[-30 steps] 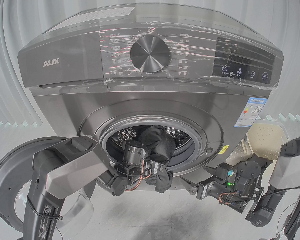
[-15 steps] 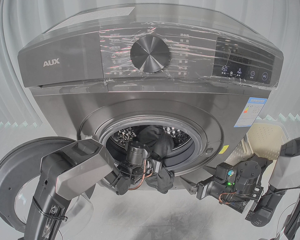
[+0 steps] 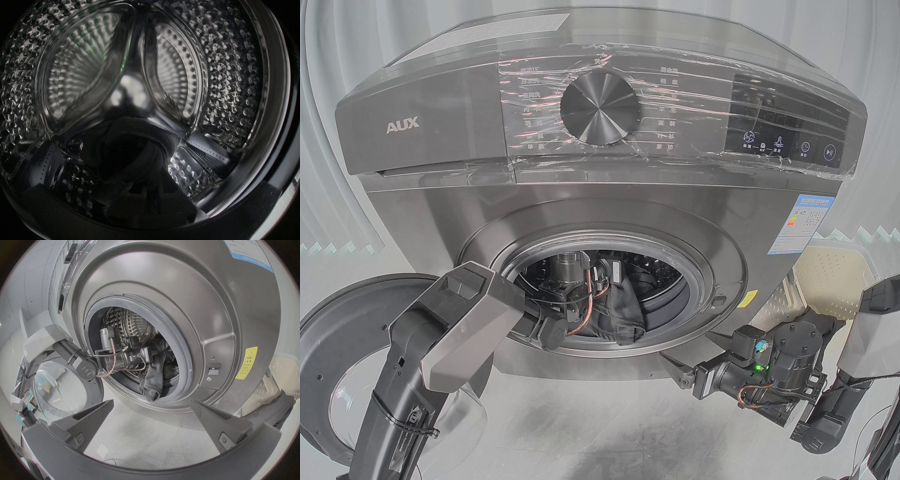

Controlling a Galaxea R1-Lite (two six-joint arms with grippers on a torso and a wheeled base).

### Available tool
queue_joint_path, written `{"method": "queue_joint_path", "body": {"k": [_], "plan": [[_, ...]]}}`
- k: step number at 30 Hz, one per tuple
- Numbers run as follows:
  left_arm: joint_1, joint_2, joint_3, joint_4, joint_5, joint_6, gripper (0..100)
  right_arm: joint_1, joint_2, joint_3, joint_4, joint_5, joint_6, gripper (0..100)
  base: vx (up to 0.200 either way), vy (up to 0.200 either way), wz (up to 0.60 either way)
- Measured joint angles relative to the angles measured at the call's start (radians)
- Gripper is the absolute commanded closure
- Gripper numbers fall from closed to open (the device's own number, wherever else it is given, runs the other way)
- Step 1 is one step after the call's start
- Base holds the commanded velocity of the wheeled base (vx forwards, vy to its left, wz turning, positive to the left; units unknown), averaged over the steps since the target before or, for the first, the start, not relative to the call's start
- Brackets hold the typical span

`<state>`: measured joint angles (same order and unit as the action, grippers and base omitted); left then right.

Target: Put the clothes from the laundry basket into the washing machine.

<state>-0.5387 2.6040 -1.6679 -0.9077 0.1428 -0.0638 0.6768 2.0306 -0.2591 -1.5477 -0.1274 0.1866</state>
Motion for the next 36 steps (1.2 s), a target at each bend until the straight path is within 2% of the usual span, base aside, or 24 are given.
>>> {"method": "queue_joint_path", "body": {"k": [2, 3, 11, 18, 23, 32, 33, 36], "plan": [[0.008, 0.013, -0.038, -0.003, 0.007, -0.003, 100, 0.0, 0.0, 0.0, 0.0, 0.0, 0.0, 0, 0.0, 0.0, 0.0], [0.012, 0.021, -0.05, -0.005, 0.011, -0.004, 0, 0.0, 0.0, 0.0, 0.0, 0.0, 0.0, 0, 0.0, 0.0, 0.0], [0.013, 0.029, -0.001, -0.005, 0.014, -0.018, 0, -0.002, 0.001, 0.0, 0.0, 0.0, 0.001, 0, 0.0, 0.0, 0.0], [-0.019, -0.034, 0.208, 0.01, -0.024, -0.015, 0, -0.002, 0.001, 0.0, 0.0, 0.0, 0.001, 0, 0.0, 0.0, 0.0], [-0.047, -0.086, 0.326, 0.016, -0.055, -0.003, 0, -0.001, 0.001, 0.0, 0.0, 0.0, 0.001, 0, 0.0, 0.0, 0.0], [-0.059, -0.058, 0.348, -0.021, -0.059, 0.006, 0, 0.0, 0.001, 0.0, 0.0, 0.0, 0.001, 0, 0.0, 0.0, 0.0], [-0.059, -0.05, 0.344, -0.027, -0.059, 0.007, 100, 0.0, 0.001, 0.0, 0.0, 0.0, 0.0, 0, 0.0, 0.0, 0.0], [-0.054, -0.03, 0.336, -0.039, -0.058, 0.009, 100, 0.0, 0.001, 0.0, 0.0, 0.0, 0.0, 0, 0.0, 0.0, 0.0]]}}
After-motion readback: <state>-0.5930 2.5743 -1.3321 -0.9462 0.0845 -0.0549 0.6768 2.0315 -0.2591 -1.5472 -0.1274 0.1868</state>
